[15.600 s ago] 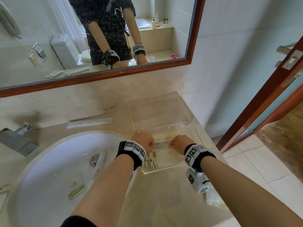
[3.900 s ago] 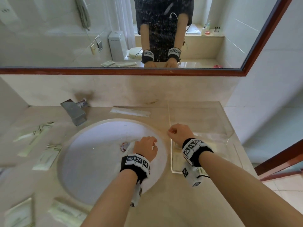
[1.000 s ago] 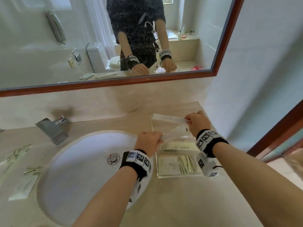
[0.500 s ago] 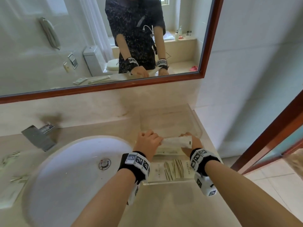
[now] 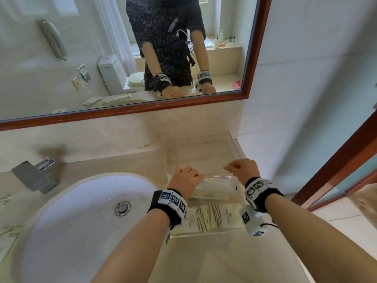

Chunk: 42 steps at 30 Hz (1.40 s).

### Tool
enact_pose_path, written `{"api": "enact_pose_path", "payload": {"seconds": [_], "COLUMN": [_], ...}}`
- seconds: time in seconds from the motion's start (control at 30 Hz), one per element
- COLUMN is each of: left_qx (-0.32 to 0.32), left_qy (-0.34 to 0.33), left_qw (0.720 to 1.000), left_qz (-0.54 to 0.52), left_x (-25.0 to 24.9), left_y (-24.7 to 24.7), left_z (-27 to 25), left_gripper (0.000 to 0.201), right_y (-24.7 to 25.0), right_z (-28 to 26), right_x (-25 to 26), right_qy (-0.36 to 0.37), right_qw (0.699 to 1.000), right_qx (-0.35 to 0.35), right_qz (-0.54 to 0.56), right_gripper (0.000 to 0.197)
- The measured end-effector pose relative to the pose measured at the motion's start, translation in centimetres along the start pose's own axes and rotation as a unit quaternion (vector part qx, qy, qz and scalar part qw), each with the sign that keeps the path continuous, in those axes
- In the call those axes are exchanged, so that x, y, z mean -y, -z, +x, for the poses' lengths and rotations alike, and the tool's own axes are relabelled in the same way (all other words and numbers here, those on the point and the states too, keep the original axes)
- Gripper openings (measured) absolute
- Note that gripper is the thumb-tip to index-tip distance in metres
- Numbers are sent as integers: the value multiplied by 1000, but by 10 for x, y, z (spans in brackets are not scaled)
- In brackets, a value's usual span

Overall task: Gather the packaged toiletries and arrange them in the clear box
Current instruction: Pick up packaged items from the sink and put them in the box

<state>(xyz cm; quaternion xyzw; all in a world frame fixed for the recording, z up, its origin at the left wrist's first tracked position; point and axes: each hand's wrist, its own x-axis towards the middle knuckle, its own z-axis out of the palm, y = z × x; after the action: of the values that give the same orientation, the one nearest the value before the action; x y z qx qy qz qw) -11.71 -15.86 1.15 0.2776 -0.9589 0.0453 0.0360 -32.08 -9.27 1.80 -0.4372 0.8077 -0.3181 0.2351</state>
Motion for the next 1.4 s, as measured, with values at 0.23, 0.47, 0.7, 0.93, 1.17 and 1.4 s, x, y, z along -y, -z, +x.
{"api": "enact_pose_path", "payload": {"seconds": [0.23,0.47,0.7,0.93,1.17,1.4], "left_qx": [43,61,53,76,99,64], "left_qy": [-1,8,126,170,174,139], "left_qw": [999,997,989,981,977,982], "left_qz": [12,38,-64,-54,-71,-112], "left_x": [-22,-5,16,14,10,17], "left_y": [-3,-8,-10,-16,-14,3], "left_z": [20,10,-7,-5,-15,-49], "left_gripper": [21,28,8,24,24,38], "right_y": [3,-23,-37,-37,-36,-33], "right_z": [-6,-12,-9,-13,-16,-21], "right_x": [14,5,3,4,7,19], "right_qy": [74,116,112,122,116,120], "right_qw": [991,960,968,963,957,954], "right_qx": [75,144,109,103,123,121], "right_qz": [-87,-209,-196,-216,-235,-247], "right_gripper": [36,31,27,27,30,33]}}
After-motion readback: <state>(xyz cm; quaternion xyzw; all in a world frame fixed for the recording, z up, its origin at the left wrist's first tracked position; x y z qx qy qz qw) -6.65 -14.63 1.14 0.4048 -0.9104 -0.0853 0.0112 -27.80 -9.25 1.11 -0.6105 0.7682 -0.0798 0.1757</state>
